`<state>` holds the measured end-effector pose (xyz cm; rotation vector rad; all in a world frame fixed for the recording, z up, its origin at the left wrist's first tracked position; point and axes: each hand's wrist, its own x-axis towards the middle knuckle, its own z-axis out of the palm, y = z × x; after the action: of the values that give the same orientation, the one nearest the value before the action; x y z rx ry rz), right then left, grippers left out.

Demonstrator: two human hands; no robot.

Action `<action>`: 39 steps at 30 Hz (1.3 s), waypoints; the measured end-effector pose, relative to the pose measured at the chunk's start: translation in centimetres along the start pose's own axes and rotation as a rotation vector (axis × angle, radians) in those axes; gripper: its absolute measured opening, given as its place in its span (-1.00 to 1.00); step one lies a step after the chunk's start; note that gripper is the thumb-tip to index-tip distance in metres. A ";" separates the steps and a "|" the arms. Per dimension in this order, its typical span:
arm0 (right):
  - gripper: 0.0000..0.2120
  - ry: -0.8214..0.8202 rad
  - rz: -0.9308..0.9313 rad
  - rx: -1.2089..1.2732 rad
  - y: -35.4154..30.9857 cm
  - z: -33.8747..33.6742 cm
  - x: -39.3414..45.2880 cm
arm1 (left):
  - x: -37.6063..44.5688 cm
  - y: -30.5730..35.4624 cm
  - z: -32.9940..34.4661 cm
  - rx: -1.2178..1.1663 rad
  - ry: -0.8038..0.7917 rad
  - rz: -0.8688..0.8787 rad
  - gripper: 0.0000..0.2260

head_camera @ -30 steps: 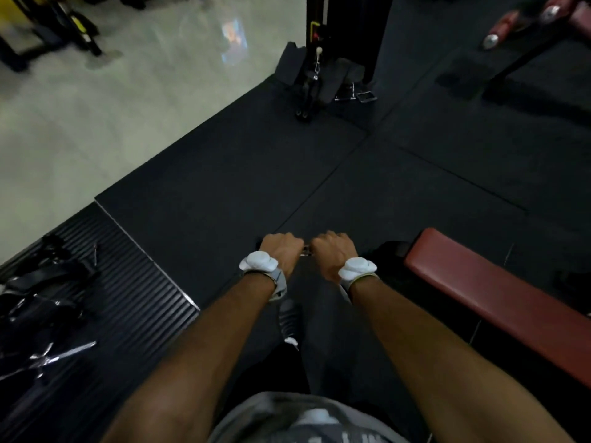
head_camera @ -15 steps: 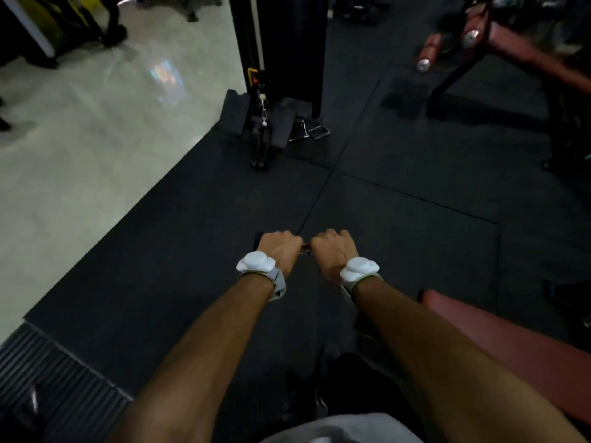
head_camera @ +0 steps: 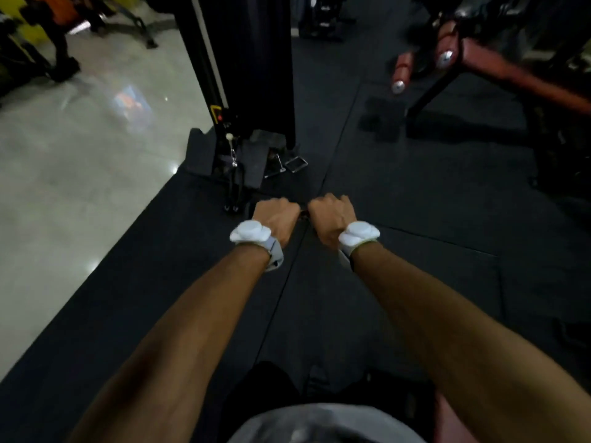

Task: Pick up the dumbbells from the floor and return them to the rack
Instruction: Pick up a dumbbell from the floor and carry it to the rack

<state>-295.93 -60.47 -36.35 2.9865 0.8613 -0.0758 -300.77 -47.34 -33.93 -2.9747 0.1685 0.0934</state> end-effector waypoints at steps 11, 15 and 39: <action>-0.80 -0.054 0.074 -0.069 7.9 0.1 23.4 | 25.2 -8.1 3.6 0.036 0.011 0.044 -0.71; -0.80 -0.104 0.105 -0.080 9.5 -0.7 30.8 | 32.7 -11.9 3.5 -0.011 -0.016 0.109 -0.76; -0.79 -0.129 0.342 0.097 33.8 0.0 67.0 | 79.0 -16.3 1.3 0.067 -0.042 0.362 -0.81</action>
<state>-221.30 -53.49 -39.45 3.1263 0.3372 -0.3037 -220.56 -39.59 -38.33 -2.8382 0.6885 0.1882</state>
